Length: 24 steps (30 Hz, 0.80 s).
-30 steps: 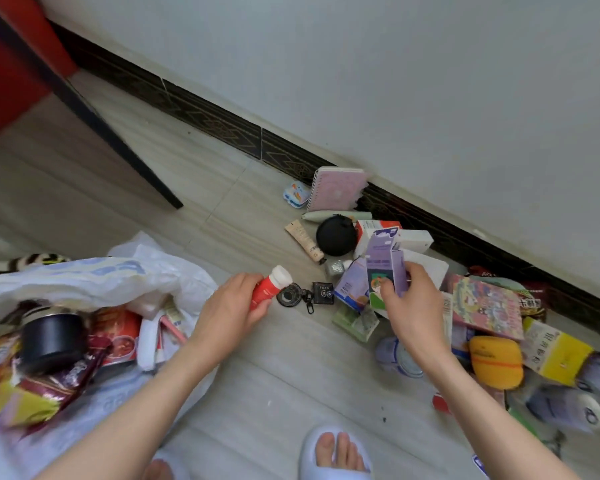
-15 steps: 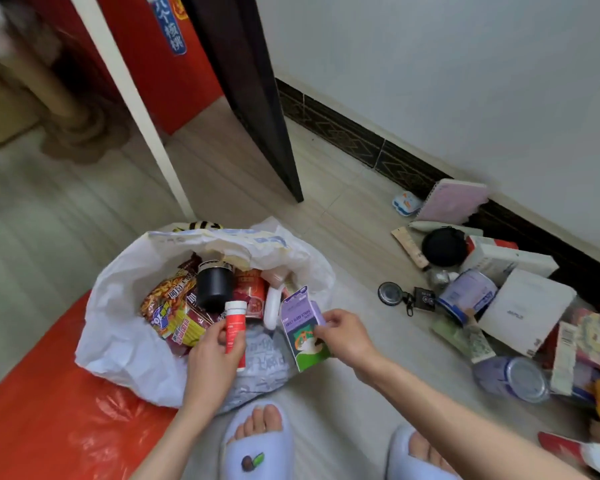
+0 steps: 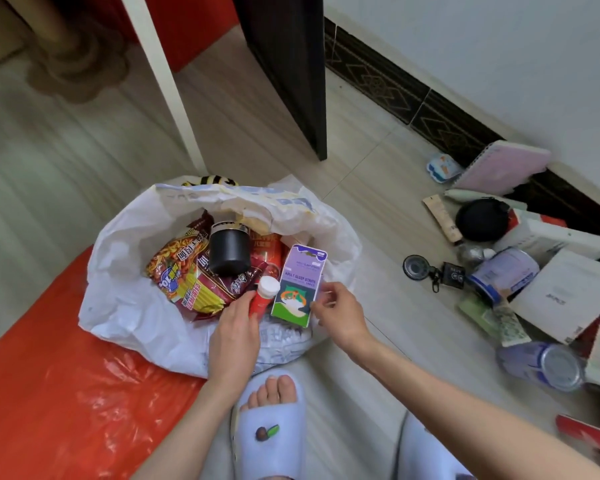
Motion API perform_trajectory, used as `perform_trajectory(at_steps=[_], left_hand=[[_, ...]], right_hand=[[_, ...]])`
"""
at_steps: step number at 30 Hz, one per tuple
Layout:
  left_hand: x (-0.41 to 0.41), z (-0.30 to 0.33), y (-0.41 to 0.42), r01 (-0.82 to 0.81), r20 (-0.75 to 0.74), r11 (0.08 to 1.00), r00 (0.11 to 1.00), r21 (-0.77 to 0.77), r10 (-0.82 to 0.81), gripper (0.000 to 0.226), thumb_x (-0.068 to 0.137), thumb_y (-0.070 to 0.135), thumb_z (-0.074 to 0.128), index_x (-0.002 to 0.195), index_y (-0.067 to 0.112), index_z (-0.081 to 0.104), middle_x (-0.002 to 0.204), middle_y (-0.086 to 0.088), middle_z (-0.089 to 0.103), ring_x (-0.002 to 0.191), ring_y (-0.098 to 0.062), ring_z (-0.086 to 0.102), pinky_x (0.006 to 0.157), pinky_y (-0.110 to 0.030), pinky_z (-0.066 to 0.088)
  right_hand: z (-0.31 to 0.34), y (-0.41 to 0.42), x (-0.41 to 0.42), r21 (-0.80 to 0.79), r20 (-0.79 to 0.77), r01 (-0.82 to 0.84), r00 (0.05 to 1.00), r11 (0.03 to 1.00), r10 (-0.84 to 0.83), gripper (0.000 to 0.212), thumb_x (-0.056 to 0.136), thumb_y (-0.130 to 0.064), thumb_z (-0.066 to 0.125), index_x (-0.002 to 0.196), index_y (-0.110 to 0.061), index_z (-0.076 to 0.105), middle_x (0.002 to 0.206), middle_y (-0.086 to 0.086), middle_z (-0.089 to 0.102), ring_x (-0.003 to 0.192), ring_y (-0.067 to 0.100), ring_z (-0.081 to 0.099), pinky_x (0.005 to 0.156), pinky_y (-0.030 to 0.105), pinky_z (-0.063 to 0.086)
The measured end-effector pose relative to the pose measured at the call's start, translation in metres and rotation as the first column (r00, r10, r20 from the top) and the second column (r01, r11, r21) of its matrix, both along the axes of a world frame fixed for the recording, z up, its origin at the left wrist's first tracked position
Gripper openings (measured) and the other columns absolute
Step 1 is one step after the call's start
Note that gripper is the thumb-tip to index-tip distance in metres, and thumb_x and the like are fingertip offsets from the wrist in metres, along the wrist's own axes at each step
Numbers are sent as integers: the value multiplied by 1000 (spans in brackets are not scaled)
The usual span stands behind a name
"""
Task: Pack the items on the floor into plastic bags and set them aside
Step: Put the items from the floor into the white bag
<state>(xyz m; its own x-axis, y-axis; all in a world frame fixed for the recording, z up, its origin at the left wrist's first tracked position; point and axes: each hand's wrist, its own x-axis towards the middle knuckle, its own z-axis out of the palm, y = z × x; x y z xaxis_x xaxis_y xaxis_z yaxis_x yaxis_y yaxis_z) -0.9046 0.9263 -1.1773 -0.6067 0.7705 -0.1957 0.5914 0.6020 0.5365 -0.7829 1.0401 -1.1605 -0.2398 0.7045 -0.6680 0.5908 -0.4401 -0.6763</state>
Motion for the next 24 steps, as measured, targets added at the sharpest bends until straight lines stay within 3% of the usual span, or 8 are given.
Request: perform_trajectory(at_steps=[3, 7, 9, 12, 18, 21, 24], left_hand=[[5, 3, -2, 48, 27, 999, 998, 20, -48, 37, 88, 11, 52, 124, 6, 53, 117, -14, 61, 104, -32, 59, 82, -35, 46], [13, 5, -11, 232, 86, 973, 969, 10, -232, 62, 84, 37, 32, 137, 7, 39, 140, -14, 43, 127, -23, 38, 102, -19, 22], [19, 8, -12, 298, 23, 954, 954, 15, -298, 60, 84, 36, 34, 138, 9, 37, 143, -14, 38, 130, -21, 32, 104, -23, 20], [31, 17, -1, 382, -91, 924, 921, 30, -378, 53, 84, 33, 38, 133, 13, 40, 141, -17, 40, 131, -30, 34, 105, -35, 28], [74, 30, 70, 542, -202, 836, 831, 86, -518, 48, 83, 33, 40, 127, 12, 42, 135, -21, 47, 128, -36, 40, 101, -43, 38], [108, 23, 100, 653, -160, 754, 753, 69, -638, 51, 83, 34, 40, 130, 14, 40, 138, -18, 45, 130, -34, 38, 102, -42, 36], [136, 6, 121, 725, -93, 687, 688, 39, -720, 53, 81, 33, 42, 130, 13, 39, 136, -20, 46, 126, -40, 42, 95, -52, 40]], right_hand=[[4, 4, 3, 20, 2, 75, 997, 997, -75, 25, 81, -2, 56, 102, -13, 51, 76, -7, 58, 80, 19, 58, 82, 35, 50], [14, 8, 16, 6, -50, 8, 999, 1000, -8, 31, 86, -8, 56, 116, -8, 55, 96, 1, 60, 84, 13, 57, 79, 25, 45], [20, 12, 31, 74, -28, -23, 999, 997, 25, 34, 87, -13, 57, 121, -10, 53, 106, 3, 59, 88, 12, 56, 78, 21, 41], [26, 21, 63, 231, 44, -65, 997, 971, 56, 37, 87, -15, 57, 124, -10, 50, 120, 5, 59, 100, 17, 57, 89, 27, 44], [39, 39, 151, 445, 364, -292, 923, 847, 127, 41, 89, -19, 55, 129, -13, 47, 130, 7, 52, 121, 24, 47, 99, 33, 35], [45, 46, 203, 547, 498, -370, 865, 751, 63, 38, 82, -12, 63, 119, -4, 55, 117, 16, 58, 110, 34, 53, 94, 40, 41], [42, 49, 253, 540, 578, -370, 816, 756, -13, 34, 75, -9, 69, 107, -2, 62, 106, 17, 63, 96, 38, 58, 83, 44, 47]])
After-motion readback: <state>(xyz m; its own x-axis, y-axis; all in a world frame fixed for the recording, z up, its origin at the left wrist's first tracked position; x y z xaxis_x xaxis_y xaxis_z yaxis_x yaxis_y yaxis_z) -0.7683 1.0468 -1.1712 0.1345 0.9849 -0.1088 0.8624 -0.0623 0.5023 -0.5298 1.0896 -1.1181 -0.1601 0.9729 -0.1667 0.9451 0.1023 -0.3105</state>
